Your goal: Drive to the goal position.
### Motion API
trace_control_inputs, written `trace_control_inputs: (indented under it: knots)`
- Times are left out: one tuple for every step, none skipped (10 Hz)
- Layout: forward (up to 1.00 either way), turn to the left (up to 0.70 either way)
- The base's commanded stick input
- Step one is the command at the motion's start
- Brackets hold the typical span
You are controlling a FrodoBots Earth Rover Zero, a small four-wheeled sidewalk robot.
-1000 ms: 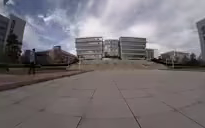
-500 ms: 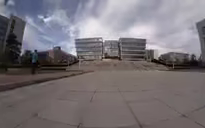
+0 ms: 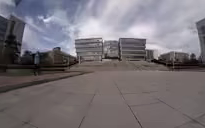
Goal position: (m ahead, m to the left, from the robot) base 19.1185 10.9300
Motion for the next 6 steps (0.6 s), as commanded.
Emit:
trace_control_inputs:
  knots:
    - [0.36, 0.0]
    - [0.36, 0.0]
    - [0.7, 0.0]
    - [0.7, 0.0]
    - [0.7, 0.0]
    - [0.7, 0.0]
